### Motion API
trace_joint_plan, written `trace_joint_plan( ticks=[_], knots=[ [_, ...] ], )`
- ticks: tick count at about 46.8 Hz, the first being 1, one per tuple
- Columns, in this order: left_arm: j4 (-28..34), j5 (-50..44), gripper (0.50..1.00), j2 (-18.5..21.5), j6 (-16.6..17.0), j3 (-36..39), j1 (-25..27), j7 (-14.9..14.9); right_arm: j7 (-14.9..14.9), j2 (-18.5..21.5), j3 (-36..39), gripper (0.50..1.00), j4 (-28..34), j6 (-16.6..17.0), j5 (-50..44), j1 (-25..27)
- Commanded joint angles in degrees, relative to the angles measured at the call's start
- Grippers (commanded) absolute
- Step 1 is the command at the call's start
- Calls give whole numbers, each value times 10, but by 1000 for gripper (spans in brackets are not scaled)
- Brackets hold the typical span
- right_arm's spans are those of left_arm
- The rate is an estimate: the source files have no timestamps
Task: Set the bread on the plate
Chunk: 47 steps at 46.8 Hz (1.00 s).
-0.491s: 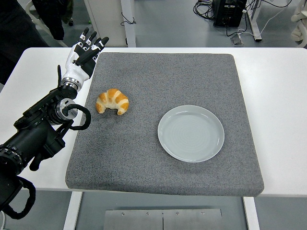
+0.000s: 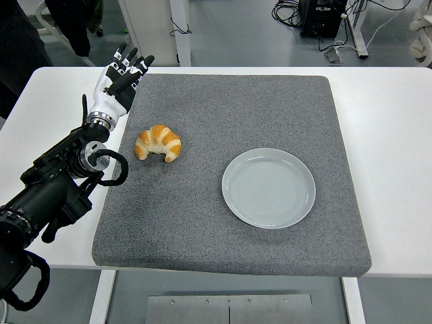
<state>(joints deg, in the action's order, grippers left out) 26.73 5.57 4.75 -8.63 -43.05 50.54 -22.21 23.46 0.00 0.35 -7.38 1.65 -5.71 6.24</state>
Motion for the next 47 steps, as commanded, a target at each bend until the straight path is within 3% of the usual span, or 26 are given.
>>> trace_joint_plan(
  ticks=[1,15,28,34,47],
  knots=[
    [0,2,974,0,0,2,0,2,0,0,0,1000,0,0,0,0],
    [41,13,972,18,0,35,3,9,0,0,0,1000,0,0,0,0],
    [46,53,972,34,0,38,18,39,0,0,0,1000,0,0,0,0],
    [68,71,972,75,-1,60,27,39,0,0,0,1000,0,0,0,0],
    [216,124,968,197,5,151,36,40,0,0,0,1000,0,0,0,0]
  ],
)
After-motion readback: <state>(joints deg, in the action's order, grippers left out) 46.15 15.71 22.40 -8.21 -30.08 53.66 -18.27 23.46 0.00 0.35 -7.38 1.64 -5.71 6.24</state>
